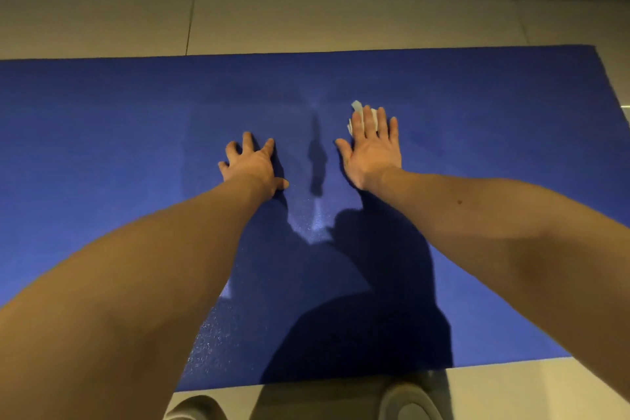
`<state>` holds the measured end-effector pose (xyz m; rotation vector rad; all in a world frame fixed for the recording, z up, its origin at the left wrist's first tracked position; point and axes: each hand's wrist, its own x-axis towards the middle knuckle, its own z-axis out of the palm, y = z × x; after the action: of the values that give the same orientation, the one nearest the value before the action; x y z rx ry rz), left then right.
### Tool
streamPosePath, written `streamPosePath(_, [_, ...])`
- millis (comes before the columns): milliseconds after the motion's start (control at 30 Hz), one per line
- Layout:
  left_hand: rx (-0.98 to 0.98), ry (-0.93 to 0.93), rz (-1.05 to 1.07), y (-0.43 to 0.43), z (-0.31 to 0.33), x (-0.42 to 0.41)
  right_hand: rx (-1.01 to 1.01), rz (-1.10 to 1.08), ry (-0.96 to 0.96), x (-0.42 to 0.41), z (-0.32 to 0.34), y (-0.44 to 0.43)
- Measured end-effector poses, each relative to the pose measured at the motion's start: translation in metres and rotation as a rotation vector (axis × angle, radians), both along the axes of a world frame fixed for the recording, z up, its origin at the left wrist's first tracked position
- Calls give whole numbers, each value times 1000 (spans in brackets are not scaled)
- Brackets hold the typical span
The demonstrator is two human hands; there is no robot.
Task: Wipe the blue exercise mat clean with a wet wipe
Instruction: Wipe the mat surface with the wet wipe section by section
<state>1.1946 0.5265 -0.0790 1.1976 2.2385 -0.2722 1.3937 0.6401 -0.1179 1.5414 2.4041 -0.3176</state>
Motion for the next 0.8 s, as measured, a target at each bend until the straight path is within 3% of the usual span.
streamPosePath(67, [5, -8, -1, 2, 2, -1, -9, -51, 84, -24, -1, -14])
streamPosePath(133, [28, -20, 10, 2, 2, -2, -48, 79, 173, -48, -3, -33])
streamPosePath(233, [123, -24, 81, 3, -1, -3, -61, 334, 141, -57, -5, -42])
streamPosePath(333, [186, 51, 108, 5, -3, -3, -20, 431, 107, -38, -4, -14])
streamPosePath(500, [142, 68, 87, 15, -6, -7, 34, 41, 20, 6, 0, 43])
streamPosePath(633, [82, 40, 96, 22, -8, -10, 13, -139, 89, -37, -1, 24])
streamPosePath(800, [58, 72, 83, 25, -6, -11, -21, 337, 152, -76, -3, 8])
